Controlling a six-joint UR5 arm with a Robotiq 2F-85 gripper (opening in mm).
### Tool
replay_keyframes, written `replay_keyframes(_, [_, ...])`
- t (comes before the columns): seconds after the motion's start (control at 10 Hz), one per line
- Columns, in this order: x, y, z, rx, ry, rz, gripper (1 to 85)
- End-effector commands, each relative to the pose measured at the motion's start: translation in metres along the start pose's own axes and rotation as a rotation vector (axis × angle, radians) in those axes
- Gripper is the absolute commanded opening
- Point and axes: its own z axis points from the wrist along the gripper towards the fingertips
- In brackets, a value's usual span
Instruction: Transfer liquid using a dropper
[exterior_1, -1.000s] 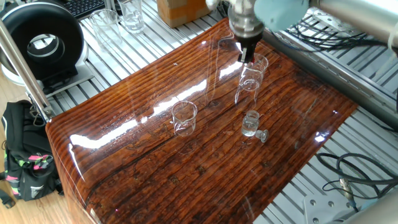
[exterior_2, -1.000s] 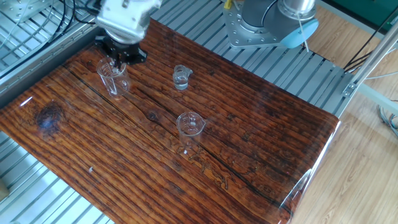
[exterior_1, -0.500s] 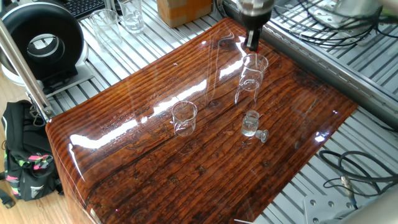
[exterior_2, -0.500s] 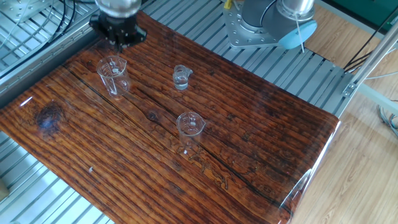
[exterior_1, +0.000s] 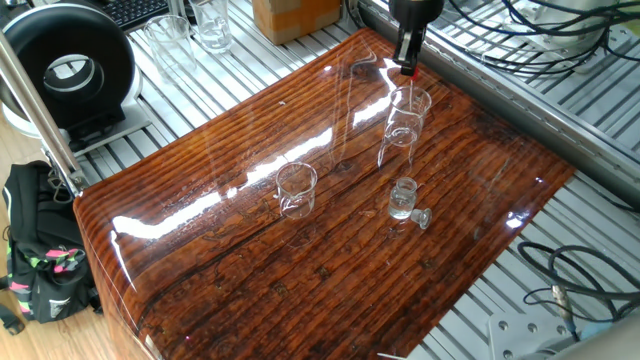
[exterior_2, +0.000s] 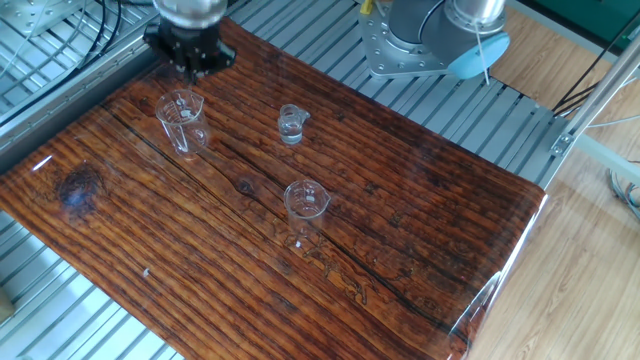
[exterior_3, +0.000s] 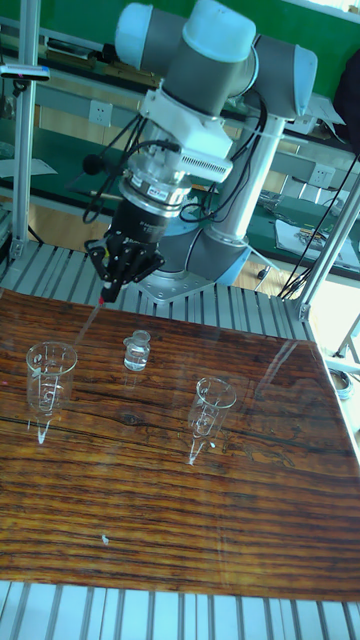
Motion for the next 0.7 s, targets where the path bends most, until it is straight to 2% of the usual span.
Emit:
replay_keyframes(0.0, [0.001, 0.022, -0.017, -0.023, 0.003, 0.041, 2.0])
replay_keyframes(0.2, [0.001, 0.033, -0.018, -0.062, 0.006, 0.046, 2.0])
replay_keyframes(0.3, [0.005, 0.041, -0.018, -0.093, 0.028, 0.048, 2.0])
replay_keyframes(0.4, [0.013, 0.050, -0.018, -0.136, 0.070, 0.055, 2.0])
replay_keyframes(0.5, [0.017, 0.062, -0.019, -0.188, 0.085, 0.068, 2.0])
replay_keyframes(0.6, [0.016, 0.077, -0.023, -0.249, 0.080, 0.086, 2.0])
